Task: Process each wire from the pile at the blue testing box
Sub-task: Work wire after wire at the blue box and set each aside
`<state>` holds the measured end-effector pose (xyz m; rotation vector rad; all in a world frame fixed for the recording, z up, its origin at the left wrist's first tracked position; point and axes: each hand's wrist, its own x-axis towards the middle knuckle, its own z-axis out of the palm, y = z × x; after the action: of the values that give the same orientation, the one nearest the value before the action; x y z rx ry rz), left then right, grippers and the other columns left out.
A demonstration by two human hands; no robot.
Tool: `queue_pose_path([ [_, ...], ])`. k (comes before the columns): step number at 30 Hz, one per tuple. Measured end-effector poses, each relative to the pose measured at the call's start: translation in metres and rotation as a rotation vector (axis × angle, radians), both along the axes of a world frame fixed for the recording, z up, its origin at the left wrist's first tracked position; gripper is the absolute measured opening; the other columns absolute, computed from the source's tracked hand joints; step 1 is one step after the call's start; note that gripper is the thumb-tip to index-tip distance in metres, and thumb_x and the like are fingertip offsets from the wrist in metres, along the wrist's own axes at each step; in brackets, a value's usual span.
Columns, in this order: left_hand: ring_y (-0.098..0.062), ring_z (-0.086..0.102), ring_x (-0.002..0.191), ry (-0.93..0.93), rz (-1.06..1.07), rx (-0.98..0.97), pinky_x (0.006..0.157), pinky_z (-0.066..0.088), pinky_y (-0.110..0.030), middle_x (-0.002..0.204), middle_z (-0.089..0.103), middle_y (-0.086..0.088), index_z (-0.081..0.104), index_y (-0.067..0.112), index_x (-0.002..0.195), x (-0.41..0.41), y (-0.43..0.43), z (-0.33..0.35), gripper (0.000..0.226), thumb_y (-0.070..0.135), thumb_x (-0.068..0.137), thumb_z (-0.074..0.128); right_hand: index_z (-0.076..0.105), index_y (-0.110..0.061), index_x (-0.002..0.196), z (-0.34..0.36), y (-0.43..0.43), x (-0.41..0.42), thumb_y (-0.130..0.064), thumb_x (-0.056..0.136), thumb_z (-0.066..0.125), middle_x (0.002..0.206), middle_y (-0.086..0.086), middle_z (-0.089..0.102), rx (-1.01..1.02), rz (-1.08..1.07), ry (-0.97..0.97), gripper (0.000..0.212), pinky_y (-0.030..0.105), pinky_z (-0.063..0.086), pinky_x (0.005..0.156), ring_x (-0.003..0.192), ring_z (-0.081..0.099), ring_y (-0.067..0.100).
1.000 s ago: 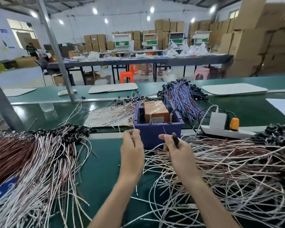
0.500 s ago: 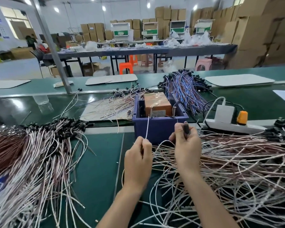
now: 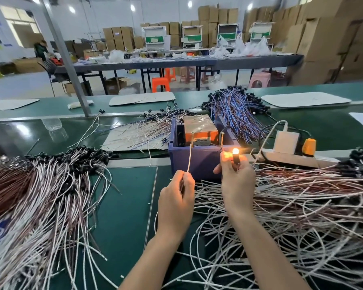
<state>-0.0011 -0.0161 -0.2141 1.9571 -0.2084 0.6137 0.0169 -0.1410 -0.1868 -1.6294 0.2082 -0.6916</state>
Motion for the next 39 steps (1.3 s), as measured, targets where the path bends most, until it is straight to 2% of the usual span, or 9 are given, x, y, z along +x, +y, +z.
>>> queue_pose_path([
  [5,-0.009,0.04,0.05,0.002,-0.003,-0.003,0.049,0.032,-0.025,0.057,0.047,0.009,0.04,0.037,0.068,0.001,0.0,-0.001,0.034,0.047,0.1,0.032,0.063,-0.021,0.086,0.001,0.0,0.0,-0.043,0.102,0.053,0.075,-0.02,0.069,-0.027,-0.006,0.019,0.029,0.009,0.041,0.054,0.056,0.057,-0.001],
  [9,-0.015,0.042,0.052,0.002,0.024,-0.03,0.052,0.034,-0.034,0.061,0.049,0.002,0.043,0.026,0.071,0.002,0.0,-0.004,0.035,0.043,0.1,0.032,0.059,-0.027,0.087,0.005,0.002,-0.004,-0.043,0.104,0.049,0.077,-0.014,0.074,0.013,0.017,-0.004,0.026,0.018,0.037,0.043,0.042,0.048,0.005],
  [15,-0.012,0.046,0.057,0.126,0.128,-0.264,0.06,0.043,-0.042,0.059,0.05,0.008,0.053,0.022,0.075,0.008,0.007,-0.005,0.035,0.034,0.104,0.038,0.059,-0.042,0.103,0.013,0.005,-0.022,-0.046,0.107,0.036,0.082,-0.018,0.073,0.1,0.014,-0.061,0.024,0.019,0.047,0.046,0.049,0.061,0.008],
  [17,-0.007,0.043,0.055,0.184,0.206,-0.328,0.06,0.04,-0.04,0.06,0.05,0.007,0.052,0.019,0.073,0.013,0.011,-0.006,0.036,0.031,0.104,0.039,0.061,-0.038,0.105,0.021,-0.001,-0.024,-0.041,0.108,0.037,0.073,-0.007,0.068,0.151,-0.009,-0.082,0.024,0.024,0.048,0.048,0.051,0.059,0.008],
  [24,-0.005,0.036,0.049,0.193,0.205,-0.318,0.056,0.035,-0.037,0.055,0.043,0.01,0.044,0.018,0.065,0.013,0.01,-0.003,0.044,0.041,0.102,0.048,0.054,-0.026,0.083,0.073,-0.085,-0.018,-0.027,0.099,0.057,0.068,-0.009,0.046,0.369,-0.139,-0.087,0.016,0.018,0.032,0.047,0.053,0.037,0.003],
  [27,-0.014,0.035,0.052,0.211,0.167,-0.305,0.054,0.032,-0.037,0.05,0.04,0.008,0.04,0.017,0.058,0.013,0.01,-0.003,0.052,0.047,0.101,0.045,0.052,-0.023,0.094,0.091,-0.132,-0.022,-0.029,0.097,0.057,0.075,-0.006,0.049,0.338,-0.236,-0.072,0.008,0.021,0.033,0.05,0.058,0.04,0.006],
  [30,-0.022,0.04,0.054,0.233,0.189,-0.252,0.055,0.035,-0.039,0.049,0.045,0.001,0.042,0.012,0.054,0.014,0.009,-0.005,0.058,0.044,0.103,0.04,0.051,-0.018,0.127,0.104,-0.169,-0.035,-0.032,0.095,0.056,0.104,-0.001,0.058,0.163,-0.36,-0.014,0.036,0.015,0.04,0.06,0.079,0.053,0.009],
  [33,-0.025,0.047,0.055,0.237,0.22,-0.21,0.056,0.04,-0.037,0.051,0.052,-0.002,0.048,0.008,0.055,0.015,0.008,-0.006,0.06,0.041,0.103,0.037,0.049,-0.02,0.138,0.106,-0.183,-0.055,-0.039,0.091,0.05,0.135,0.008,0.049,-0.08,-0.525,0.009,0.05,0.026,0.035,0.086,0.111,0.047,0.016],
  [39,-0.026,0.055,0.061,0.314,0.162,-0.206,0.063,0.046,-0.038,0.057,0.06,-0.003,0.057,0.011,0.059,0.011,0.006,0.001,0.057,0.038,0.105,0.037,0.05,-0.018,0.14,0.055,-0.094,-0.084,-0.025,0.099,0.049,0.134,-0.007,0.048,-0.625,-0.197,-0.084,0.041,0.032,0.034,0.113,0.129,0.041,0.008],
])
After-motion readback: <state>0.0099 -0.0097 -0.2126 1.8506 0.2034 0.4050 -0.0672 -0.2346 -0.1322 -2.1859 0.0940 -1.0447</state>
